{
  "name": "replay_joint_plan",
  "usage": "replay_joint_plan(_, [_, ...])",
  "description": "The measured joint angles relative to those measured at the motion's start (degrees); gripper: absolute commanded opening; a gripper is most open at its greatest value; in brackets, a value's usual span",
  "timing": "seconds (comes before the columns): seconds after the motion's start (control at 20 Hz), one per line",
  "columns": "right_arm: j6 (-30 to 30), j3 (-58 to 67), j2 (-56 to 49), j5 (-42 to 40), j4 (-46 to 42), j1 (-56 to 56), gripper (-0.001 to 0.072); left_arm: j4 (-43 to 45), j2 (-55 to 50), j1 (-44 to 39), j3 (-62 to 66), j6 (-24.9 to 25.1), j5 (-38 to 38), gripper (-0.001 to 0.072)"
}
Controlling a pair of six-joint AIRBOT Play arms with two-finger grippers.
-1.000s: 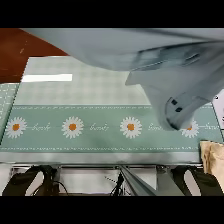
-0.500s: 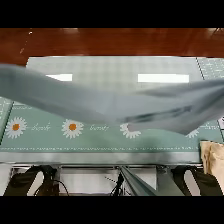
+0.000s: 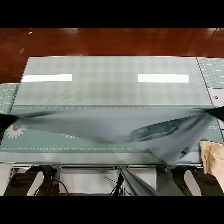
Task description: Fold the shirts.
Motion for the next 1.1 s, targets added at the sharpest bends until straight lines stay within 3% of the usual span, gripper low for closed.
replay_joint_plan(0.35, [-4.6, -22.1, -11.0, -7.0, -0.7, 3.7, 0.0013, -9.1, -0.1, 0.0, -27.8, 0.0, 18.6, 0.0024])
replay_joint_plan(0.75, [-7.0, -25.9, -29.3, -31.2, -2.8, 12.2, 0.0016, -14.7, -0.1, 0.0, -40.5, 0.2, 35.3, 0.0024])
replay_joint_plan(0.8, [-7.0, -26.0, -30.9, -33.0, -3.0, 12.5, 0.0079, -15.0, -0.1, 0.0, -40.9, 0.2, 36.9, 0.0024])
replay_joint_plan(0.9, [-7.5, -26.1, -33.6, -35.7, -3.1, 12.8, 0.0377, -15.4, -0.1, 0.0, -41.5, 0.2, 39.2, 0.0024])
replay_joint_plan(1.1, [-13.7, -22.5, -35.6, -32.5, -4.8, 13.0, 0.0397, -15.6, -0.1, 0.0, -41.9, 0.2, 41.8, 0.0024])
